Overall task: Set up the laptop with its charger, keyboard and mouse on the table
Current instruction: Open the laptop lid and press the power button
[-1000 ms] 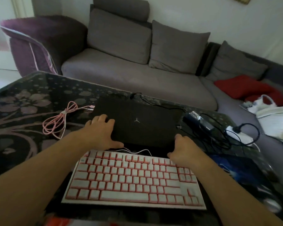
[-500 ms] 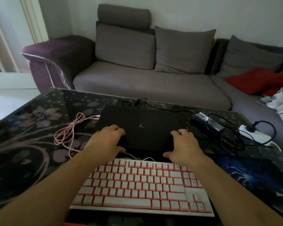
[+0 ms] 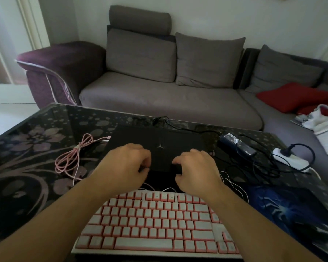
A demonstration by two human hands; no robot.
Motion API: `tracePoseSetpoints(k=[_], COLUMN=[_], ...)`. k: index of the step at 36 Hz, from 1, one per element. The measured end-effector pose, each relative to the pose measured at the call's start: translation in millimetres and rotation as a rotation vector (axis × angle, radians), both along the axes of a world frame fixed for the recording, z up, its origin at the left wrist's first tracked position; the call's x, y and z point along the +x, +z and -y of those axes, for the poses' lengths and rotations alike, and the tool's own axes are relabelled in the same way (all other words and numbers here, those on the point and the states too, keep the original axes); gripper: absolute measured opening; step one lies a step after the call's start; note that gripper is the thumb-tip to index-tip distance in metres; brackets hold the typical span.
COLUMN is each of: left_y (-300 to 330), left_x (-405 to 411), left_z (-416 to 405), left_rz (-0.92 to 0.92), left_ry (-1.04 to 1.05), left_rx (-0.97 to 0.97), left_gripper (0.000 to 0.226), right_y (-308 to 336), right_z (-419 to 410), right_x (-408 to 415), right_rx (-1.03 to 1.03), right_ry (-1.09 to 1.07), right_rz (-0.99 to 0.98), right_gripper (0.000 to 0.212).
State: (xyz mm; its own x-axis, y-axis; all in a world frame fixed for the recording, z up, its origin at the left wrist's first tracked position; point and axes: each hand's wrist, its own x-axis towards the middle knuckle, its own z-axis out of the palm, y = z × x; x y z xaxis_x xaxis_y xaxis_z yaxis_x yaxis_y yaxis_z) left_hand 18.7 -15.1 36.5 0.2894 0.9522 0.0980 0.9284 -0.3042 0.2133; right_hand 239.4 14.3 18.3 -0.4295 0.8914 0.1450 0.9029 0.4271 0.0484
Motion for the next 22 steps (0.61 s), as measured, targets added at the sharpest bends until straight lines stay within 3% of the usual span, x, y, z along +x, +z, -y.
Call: tracePoseSetpoints(k=[2, 7, 11, 22], left_y=[5.1, -8.6, -21.7, -21.7], left_x=[9.3, 32.5, 31.7, 32.1], left_z=[7.1, 13.8, 17.3, 9.1], left_rz=[0.030, 0.001, 0.027, 0.004], left_ry=[-0.035, -0.089, -0.028, 0.003], left_rx=[-0.065, -0.331, -0.331, -0.236], left_gripper=[0.007, 0.033, 0.045, 0.042], right_y=[1.7, 7.0, 8.2, 15.2], right_z=[2.1, 5.5, 5.7, -10.3], right_x=[-1.4, -2.4, -0.3, -0.1], right_rx=[0.004, 0.053, 0.127, 0.442], right_ry=[-0.010, -0.052, -0.058, -0.050], right_rz=[-0.022, -0.111, -0.191, -0.522], right_gripper=[0.042, 0.037, 0.029, 0.018])
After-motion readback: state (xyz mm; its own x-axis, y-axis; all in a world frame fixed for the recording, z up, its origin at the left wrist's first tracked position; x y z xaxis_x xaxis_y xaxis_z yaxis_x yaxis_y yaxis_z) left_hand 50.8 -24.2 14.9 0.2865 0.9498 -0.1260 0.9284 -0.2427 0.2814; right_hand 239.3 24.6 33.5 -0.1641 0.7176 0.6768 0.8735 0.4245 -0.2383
